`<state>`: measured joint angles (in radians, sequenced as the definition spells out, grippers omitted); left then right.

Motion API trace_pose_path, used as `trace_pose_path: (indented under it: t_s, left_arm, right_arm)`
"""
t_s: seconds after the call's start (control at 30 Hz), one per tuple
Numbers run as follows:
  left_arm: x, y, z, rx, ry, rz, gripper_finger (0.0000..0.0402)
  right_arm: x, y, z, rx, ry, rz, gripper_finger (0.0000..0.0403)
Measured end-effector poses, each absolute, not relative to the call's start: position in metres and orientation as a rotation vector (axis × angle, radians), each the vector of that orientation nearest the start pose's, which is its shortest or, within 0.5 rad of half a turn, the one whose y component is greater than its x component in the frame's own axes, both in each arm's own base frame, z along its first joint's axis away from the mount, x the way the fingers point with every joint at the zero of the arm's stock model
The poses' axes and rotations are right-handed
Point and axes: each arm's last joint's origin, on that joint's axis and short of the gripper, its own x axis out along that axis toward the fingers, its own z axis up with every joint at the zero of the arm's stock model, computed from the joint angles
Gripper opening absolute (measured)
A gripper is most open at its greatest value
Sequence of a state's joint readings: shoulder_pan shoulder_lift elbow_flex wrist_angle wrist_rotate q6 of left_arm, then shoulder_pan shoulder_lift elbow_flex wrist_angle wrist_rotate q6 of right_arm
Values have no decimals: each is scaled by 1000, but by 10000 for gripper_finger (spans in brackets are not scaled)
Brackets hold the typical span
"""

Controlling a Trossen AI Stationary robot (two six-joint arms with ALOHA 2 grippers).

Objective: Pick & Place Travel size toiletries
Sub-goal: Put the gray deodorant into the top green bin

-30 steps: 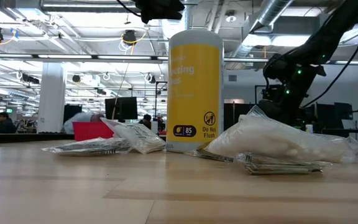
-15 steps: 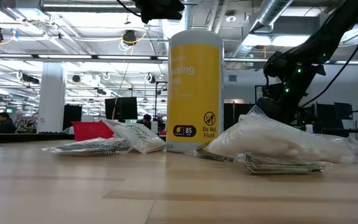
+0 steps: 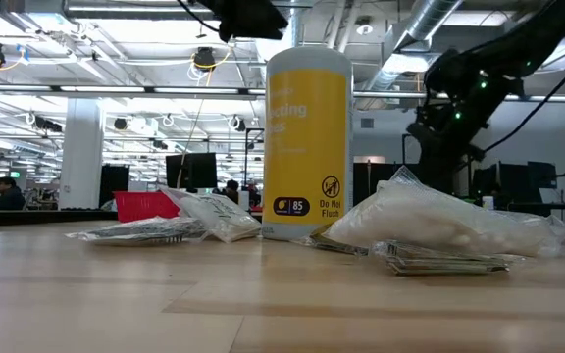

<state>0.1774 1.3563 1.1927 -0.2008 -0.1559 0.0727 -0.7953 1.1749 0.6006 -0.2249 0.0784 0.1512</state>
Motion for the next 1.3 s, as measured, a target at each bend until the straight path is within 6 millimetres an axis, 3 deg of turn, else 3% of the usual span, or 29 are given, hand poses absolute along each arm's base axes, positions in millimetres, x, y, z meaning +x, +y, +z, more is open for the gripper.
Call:
trace_pose_path:
  t_s: [0.13, 0.33, 0.6, 1.1, 1.3]
  left_arm:
    - [296, 74, 343, 61, 388, 369, 163]
    - [287, 103, 317, 36, 427, 450, 163]
    - [272, 133, 285, -10, 352, 400, 163]
    - [254, 140, 238, 49, 286, 390, 163]
    - [259, 142, 220, 43, 307, 402, 171]
  right_arm:
    - [157, -151, 207, 389, 658, -850, 102]
    - [161, -136, 219, 347, 605, -790, 103]
    - [170, -119, 226, 308, 580, -701, 103]
    - [190, -98, 236, 246, 476, -572, 103]
    - [195, -93, 241, 228, 420, -538, 103]
